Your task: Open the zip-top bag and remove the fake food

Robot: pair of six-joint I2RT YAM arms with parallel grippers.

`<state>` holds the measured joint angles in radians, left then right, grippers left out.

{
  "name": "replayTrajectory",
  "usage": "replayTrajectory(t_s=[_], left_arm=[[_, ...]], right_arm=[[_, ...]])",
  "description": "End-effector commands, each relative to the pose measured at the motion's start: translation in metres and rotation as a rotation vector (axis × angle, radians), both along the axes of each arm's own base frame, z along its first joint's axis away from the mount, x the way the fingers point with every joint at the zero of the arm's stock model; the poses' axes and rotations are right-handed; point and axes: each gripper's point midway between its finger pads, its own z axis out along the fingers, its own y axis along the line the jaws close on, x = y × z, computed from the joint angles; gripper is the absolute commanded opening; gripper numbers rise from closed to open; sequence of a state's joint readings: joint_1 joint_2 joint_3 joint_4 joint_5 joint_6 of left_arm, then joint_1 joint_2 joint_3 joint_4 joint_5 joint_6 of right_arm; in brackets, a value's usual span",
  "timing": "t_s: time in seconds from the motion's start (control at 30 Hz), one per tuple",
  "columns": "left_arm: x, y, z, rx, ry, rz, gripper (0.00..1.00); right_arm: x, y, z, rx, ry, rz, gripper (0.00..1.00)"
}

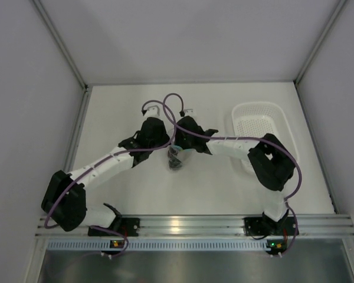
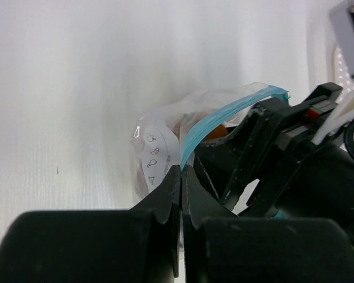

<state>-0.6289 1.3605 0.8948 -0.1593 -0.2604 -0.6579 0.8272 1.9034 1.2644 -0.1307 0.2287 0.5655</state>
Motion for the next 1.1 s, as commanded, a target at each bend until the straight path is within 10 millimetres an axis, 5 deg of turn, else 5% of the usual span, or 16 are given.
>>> replayTrajectory(t_s=[0.0, 0.3, 0.7, 1.07], left_arm=[[0.005, -0.011, 0.049, 0.015, -0.119, -0.132, 0.0], [-0.003, -0.009, 0.046, 0.06, -0.117, -0.187, 0.0], [-0.003, -0.006, 0.033, 0.051, -0.08, -0.144, 0.0], [-0.004, -0.002, 0.016, 0.056, -0.037, -0.109, 0.0]], right_arm=[[-0.003, 0.005, 0.051, 0.013, -0.073, 0.042, 0.37], [-0.016, 0.0, 0.113, 0.057, -0.132, 0.108, 0.38], [-0.049, -0.002, 0.166, 0.239, -0.146, 0.264, 0.39], [-0.071, -0.007, 0.185, 0.396, -0.138, 0.397, 0.34]])
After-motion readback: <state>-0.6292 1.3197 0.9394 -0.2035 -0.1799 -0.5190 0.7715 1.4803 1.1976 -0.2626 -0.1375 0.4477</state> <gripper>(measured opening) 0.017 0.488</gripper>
